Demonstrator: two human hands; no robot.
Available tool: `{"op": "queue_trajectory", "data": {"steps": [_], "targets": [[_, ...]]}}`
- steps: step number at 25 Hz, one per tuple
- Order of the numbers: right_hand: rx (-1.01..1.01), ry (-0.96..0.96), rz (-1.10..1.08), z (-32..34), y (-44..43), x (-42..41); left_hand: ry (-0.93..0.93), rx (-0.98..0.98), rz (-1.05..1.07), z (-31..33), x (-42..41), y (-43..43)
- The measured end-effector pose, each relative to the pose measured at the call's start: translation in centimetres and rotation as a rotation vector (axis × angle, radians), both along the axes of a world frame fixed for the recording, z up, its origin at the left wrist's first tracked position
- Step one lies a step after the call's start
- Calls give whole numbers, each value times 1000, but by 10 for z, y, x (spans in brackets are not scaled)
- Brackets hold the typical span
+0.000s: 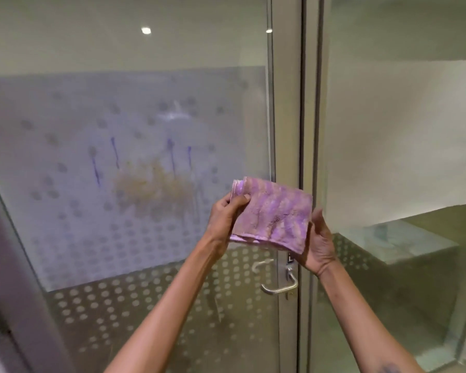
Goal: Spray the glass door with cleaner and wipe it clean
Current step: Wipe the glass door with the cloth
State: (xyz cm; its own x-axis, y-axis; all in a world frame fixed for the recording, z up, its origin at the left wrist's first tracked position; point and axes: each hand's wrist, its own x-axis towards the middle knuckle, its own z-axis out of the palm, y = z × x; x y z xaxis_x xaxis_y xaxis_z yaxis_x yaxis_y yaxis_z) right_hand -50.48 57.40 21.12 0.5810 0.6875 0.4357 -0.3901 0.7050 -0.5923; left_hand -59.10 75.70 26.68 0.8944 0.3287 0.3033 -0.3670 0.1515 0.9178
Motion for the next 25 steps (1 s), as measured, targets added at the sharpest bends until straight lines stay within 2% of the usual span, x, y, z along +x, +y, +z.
{"op": "queue_trajectory", "data": {"steps": [3,6,8,10,12,15,18,21,23,25], "targets": [[214,-8,120,-6,69,-33,-46,-113,27,14,-31,45],[314,-29,94,-11,137,-71,-55,-249,35,9,-53,79],[327,19,-31,-4,172,-103,-64,-307,6,-1,-61,92],[257,130,-206,0,196,-119,-43,-294,-13,-12,-67,106],[191,184,-310,7,208,-123,28,-152,51,-18,-74,122],[147,227,-443,26,209,-109,35,249,338,-8,-89,161],[126,163,-662,54,207,-86,-204,732,755,21,-109,213],[-147,112,-1070,85,213,-56,-390,1161,1160,56,-128,283],[-263,36,-1219,104,222,-35,-336,1281,1307,72,-141,330],[-382,-179,-1326,119,238,-11,-221,1379,1391,80,-147,367]]}}
